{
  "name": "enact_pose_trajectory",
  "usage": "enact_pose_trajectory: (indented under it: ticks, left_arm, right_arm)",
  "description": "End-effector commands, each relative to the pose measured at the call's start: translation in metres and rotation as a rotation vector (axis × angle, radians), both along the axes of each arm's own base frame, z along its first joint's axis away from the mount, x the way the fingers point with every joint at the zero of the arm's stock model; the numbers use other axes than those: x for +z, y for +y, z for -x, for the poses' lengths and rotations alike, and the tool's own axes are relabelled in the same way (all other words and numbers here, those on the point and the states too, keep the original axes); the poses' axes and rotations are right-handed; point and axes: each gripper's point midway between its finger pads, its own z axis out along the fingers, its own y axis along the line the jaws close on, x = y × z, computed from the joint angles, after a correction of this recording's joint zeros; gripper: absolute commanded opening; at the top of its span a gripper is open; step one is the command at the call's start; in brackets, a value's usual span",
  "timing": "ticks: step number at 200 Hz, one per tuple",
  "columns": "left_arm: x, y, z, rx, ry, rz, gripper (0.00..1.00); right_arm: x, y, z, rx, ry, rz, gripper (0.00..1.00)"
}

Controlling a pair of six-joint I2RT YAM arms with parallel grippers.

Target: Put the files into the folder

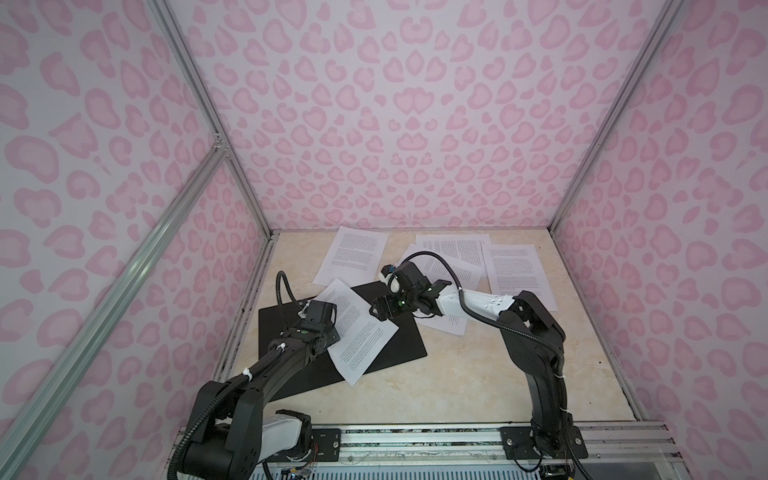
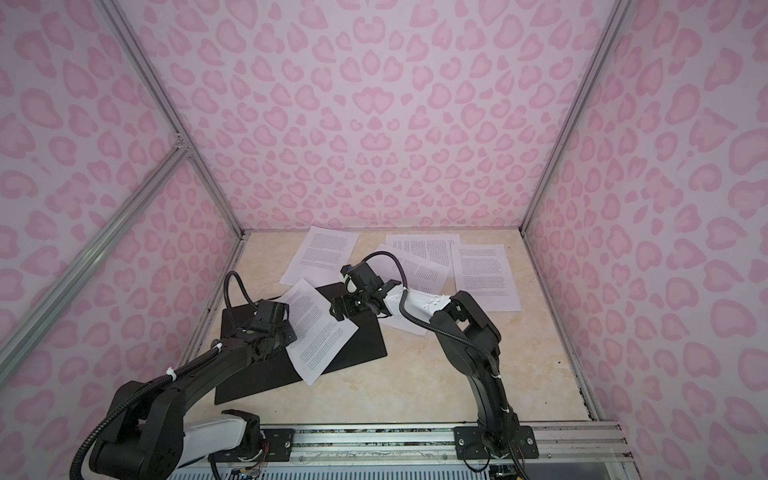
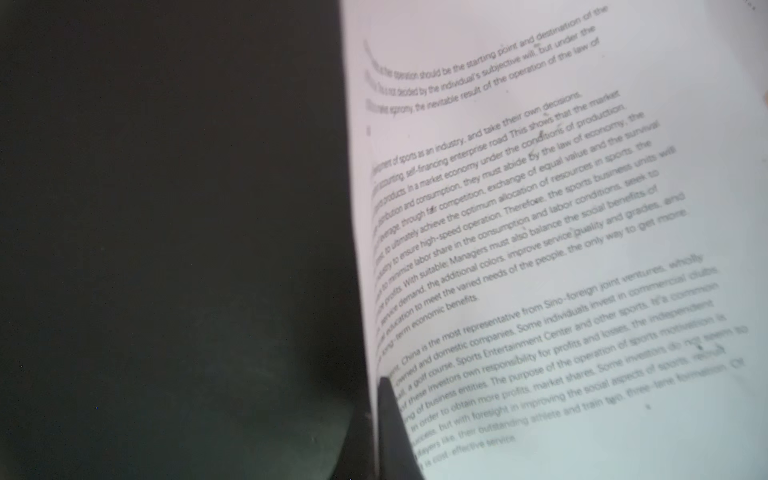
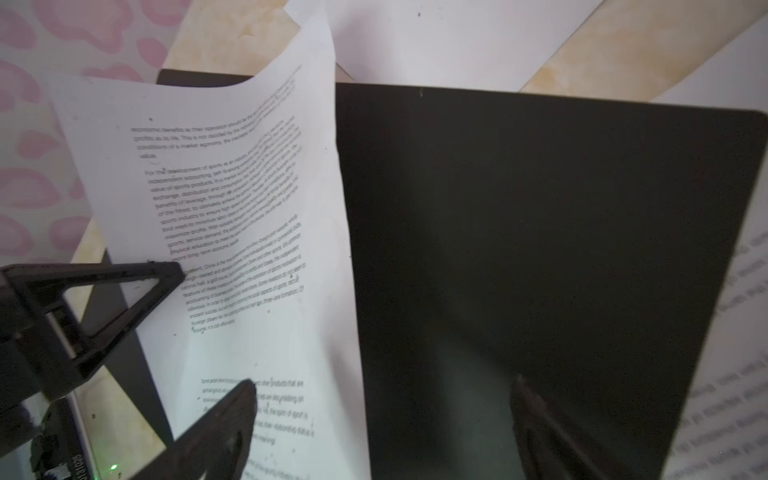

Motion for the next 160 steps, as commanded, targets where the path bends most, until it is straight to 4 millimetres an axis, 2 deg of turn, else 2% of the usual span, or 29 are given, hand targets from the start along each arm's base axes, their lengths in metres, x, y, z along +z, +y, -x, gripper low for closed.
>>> enact_pose_trajectory:
  ticks: [1,25,32,35,48,89,124,146,160]
  left_arm:
    - [0.003,0.001,-0.004,0.004,-0.012,-0.004,0.03]
    - [0.003,-0.002,-0.005,-0.009,-0.013,0.007,0.03]
    - [0.003,-0.003,-0.005,-0.013,-0.012,0.009,0.03]
    - [0.003,-0.003,-0.005,-0.014,-0.011,0.01,0.03]
    - [0.003,-0.004,-0.006,-0.016,-0.012,0.01,0.03]
    - [0.003,-0.004,-0.005,-0.018,-0.011,0.01,0.03]
    - [0.004,-0.004,-0.005,-0.019,-0.014,0.01,0.03]
    - [0.004,-0.004,-0.005,-0.019,-0.014,0.01,0.03]
    - [0.004,-0.004,-0.005,-0.018,-0.015,0.011,0.03]
  right_arm:
    - [-0.005,0.015,-0.003,0.061,0.035,0.009,0.94]
    - [-0.008,0.034,-0.004,0.114,0.082,-0.021,0.92]
    - [-0.001,0.039,-0.003,0.131,0.088,-0.042,0.91]
    - [-0.01,0.04,-0.002,0.138,0.107,-0.037,0.91]
    - [-0.016,0.047,0.001,0.167,0.139,-0.036,0.88]
    - [-0.024,0.058,0.0,0.229,0.183,-0.007,0.79]
    - [-0.02,0.067,-0.001,0.258,0.211,-0.017,0.63]
    - [-0.019,0.069,-0.001,0.267,0.227,-0.014,0.49]
    - [-0.02,0.068,-0.001,0.266,0.234,-0.009,0.45]
